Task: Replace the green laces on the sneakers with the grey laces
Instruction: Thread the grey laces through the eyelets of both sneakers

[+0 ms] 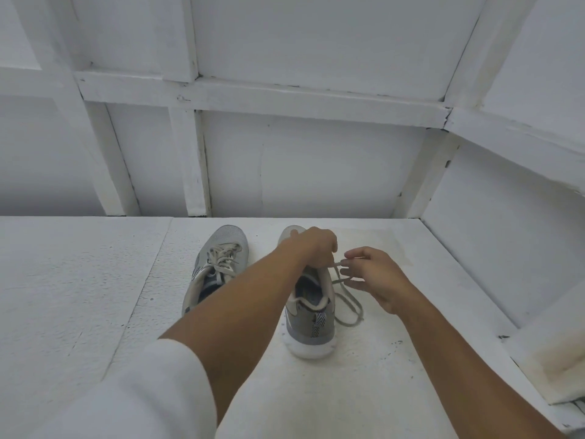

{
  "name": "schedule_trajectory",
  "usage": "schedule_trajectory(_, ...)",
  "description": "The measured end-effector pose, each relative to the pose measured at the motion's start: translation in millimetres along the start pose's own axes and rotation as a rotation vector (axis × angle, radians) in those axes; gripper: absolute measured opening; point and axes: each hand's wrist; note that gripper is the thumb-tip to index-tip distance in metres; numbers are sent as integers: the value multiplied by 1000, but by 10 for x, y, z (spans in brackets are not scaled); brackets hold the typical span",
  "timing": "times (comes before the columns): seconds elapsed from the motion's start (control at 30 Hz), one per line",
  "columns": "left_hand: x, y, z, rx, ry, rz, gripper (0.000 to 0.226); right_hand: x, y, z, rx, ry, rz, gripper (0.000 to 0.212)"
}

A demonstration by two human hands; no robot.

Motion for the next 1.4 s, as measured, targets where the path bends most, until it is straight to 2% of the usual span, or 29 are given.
schedule_trajectory(0.07, 23, -4, -12, 1, 50, -105, 40, 17, -24, -6, -28, -25, -100, 23)
schedule_trajectory(0.17, 76, -49, -11, 29, 92, -405, 42, 13, -105, 14, -10, -17, -301, 30)
schedule_trajectory(0.3, 297, -66, -118, -59, 160, -643, 39, -18, -237, 90, 86, -35, -384, 48)
schedule_trajectory(0.43, 514, -42, -238, -131, 204, -700, 39, -75, -372, 146, 174, -75, -478, 22)
schedule_trajectory(0.7, 596, -102, -479, -186, 297, -756, 34, 7, -716, 283, 224, 46, -792, 60)
schedule_trajectory(0.8, 502, -131, -525, -166, 325, -771, 31, 55, -841, 335, 222, 127, -904, 60)
schedule_trajectory(0.93, 414, -171, -558, -106, 351, -826, 31, 73, -950, 340, 229, 181, -989, 70)
schedule_trajectory(1.03, 364, -193, -584, -68, 371, -847, 30, 87, -1018, 289, 158, 107, -853, 57)
schedule_trajectory(1.13, 336, -190, -610, -45, 390, -865, 29, 125, -1055, 245, -21, -41, -454, 31)
schedule_trajectory(1.2, 314, -166, -631, -50, 389, -865, 29, 140, -1053, 241, -73, -120, -198, 15)
schedule_trajectory(1.3, 258, -114, -659, -67, 371, -884, 29, 125, -1047, 233, -64, -176, 97, 15)
schedule_trajectory(1.4, 187, -79, -664, -68, 349, -902, 27, 104, -1045, 228, -54, -151, 308, 21)
Point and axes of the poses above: each hand's wrist, its own z-axis towards the middle knuckle, its own x-axis out of the back of the hand, y = z × x, and after that the axes turned 9 degrees about z, right-handed
